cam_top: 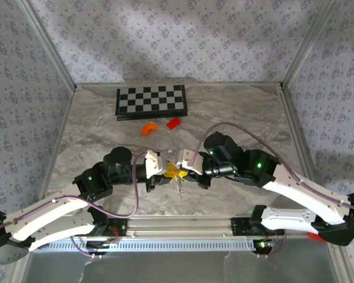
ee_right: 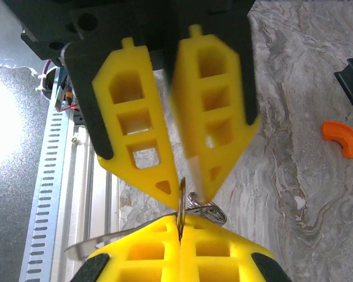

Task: Put the keys on the keyring

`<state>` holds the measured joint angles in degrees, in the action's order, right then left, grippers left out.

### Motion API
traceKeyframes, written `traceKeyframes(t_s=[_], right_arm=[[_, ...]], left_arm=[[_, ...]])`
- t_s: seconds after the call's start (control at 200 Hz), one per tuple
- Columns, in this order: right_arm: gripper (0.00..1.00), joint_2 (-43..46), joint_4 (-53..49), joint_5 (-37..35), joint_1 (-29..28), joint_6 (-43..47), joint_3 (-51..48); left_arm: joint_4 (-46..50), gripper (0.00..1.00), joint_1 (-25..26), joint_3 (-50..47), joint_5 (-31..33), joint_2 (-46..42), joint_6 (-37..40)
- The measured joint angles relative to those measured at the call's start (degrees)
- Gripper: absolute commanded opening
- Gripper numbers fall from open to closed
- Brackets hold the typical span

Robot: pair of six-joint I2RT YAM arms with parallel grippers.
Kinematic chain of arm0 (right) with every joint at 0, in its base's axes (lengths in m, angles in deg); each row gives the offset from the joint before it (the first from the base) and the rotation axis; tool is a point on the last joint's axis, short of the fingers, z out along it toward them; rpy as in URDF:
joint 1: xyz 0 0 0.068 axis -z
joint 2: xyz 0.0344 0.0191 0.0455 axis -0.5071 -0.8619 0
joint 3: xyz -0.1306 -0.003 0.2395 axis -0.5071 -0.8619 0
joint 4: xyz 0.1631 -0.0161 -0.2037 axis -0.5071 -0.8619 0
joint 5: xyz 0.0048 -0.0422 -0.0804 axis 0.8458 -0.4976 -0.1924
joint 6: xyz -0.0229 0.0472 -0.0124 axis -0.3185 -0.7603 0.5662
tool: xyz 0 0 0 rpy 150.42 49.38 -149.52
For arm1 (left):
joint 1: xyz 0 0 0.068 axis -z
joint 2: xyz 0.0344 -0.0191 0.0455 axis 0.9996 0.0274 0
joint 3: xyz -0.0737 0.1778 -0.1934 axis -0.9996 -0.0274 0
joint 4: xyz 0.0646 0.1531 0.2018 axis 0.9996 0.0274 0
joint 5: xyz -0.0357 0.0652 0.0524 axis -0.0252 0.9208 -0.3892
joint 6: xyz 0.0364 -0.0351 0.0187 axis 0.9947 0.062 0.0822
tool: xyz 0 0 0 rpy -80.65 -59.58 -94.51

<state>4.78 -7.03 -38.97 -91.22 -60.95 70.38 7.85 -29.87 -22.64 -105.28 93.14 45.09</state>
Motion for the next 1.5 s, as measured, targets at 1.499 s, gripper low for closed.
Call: traceKeyframes(t_s=[1.499], right_arm=[[0.00, 8.41, 16.48, 4.52, 1.70, -4.46, -8.81]], left_arm=[[-17.94, 0.16, -0.07, -6.73, -2.25, -4.68, -8.46]])
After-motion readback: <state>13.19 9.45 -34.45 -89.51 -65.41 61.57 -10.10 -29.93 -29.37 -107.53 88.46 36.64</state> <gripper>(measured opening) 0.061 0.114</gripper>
